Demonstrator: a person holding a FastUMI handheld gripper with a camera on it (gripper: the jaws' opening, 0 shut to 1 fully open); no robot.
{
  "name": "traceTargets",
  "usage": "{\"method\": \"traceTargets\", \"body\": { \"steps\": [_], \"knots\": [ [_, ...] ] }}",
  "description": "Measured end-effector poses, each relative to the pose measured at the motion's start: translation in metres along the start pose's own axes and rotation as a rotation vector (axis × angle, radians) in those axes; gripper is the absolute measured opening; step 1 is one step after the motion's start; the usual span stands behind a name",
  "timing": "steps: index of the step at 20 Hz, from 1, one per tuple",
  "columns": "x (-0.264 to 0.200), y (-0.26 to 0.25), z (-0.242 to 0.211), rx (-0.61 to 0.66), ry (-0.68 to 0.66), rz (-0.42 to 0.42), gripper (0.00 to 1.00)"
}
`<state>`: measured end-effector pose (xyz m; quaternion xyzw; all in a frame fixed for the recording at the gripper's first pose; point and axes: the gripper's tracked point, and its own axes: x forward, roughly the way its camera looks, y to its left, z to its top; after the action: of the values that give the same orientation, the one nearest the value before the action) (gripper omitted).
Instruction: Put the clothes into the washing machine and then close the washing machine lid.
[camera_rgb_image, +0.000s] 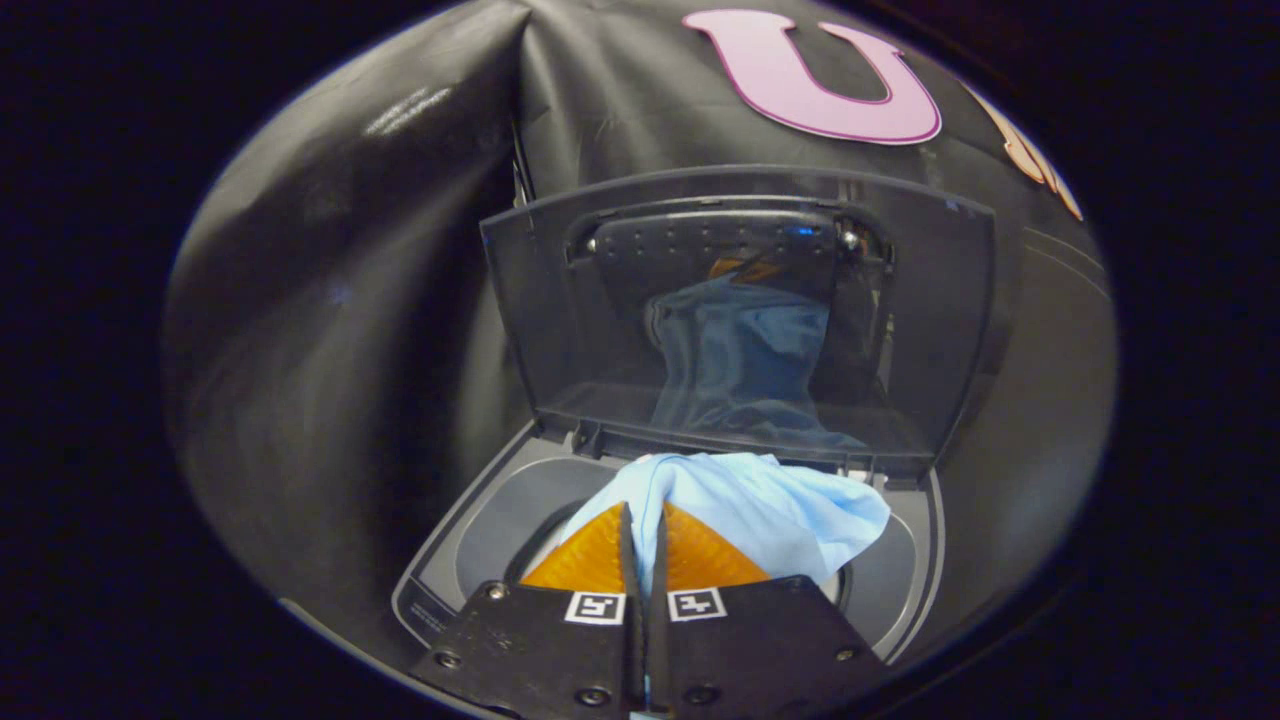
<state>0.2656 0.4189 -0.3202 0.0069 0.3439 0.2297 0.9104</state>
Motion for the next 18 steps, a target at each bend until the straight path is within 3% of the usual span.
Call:
{"method": "traceTargets", "body": {
  "steps": [7, 9, 15, 18],
  "knots": [
    [0.003, -0.005, -0.012, 0.007, 0.018, -0.017, 0.03],
    [0.001, -0.011, -0.015, 0.005, 0.033, -0.037, 0.09],
    [-0.009, -0.02, 0.001, 0.0, -0.019, -0.056, 0.77],
    [-0.017, -0.025, 0.021, -0.002, -0.066, -0.071, 0.78]
  ]
}}
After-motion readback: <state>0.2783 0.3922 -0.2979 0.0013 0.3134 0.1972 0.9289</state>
